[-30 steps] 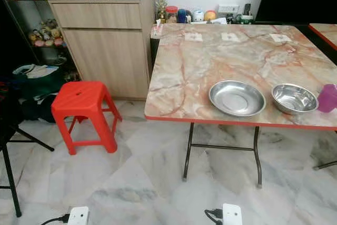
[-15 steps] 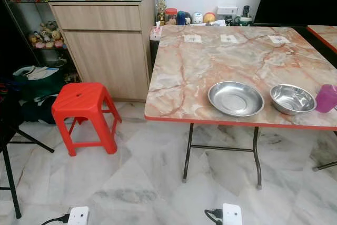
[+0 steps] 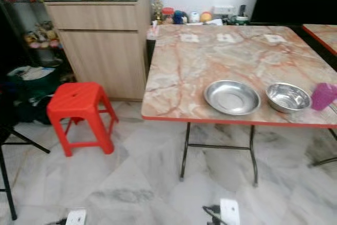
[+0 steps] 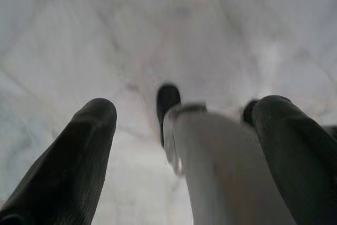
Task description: Setting the table
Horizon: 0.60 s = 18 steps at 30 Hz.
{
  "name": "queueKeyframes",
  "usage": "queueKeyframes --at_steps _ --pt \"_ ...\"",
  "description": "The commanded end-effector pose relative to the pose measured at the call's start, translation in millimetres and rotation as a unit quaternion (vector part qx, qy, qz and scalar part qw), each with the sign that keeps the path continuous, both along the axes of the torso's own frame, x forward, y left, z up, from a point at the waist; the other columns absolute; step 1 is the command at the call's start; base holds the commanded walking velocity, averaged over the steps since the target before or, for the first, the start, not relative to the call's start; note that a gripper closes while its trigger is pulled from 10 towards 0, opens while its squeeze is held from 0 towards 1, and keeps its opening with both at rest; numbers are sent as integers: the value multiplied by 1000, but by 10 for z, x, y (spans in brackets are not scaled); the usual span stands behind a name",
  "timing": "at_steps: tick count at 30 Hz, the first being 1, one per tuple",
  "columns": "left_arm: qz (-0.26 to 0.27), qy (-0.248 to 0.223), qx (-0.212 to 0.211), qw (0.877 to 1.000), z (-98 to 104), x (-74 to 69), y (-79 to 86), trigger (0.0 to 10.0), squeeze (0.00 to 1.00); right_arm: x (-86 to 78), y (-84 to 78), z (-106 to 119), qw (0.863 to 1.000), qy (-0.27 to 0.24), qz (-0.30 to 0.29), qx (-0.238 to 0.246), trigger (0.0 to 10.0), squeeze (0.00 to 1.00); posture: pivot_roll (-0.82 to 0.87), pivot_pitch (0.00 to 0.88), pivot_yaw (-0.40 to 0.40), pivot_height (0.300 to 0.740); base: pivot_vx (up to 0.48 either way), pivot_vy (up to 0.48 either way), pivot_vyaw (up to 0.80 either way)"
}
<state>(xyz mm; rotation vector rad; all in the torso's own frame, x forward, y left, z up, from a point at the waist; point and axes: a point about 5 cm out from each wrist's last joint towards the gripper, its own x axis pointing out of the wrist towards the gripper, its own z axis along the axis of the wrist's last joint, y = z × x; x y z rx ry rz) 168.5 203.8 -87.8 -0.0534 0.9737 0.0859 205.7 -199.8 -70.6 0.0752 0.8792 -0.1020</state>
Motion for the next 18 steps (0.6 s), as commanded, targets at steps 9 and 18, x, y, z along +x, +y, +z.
queueKeyframes --at_steps 9,18 --pt "-2 -29 22 999 52 76 47 10000 0 -49 62 -38 1000 13 5 23 10000 0 109 67 -55 740 0 0 0" --pt "10 -121 26 992 234 333 94 10000 0 -59 86 -47 999 12 1 31 10000 0 105 63 -32 740 0 0 0"
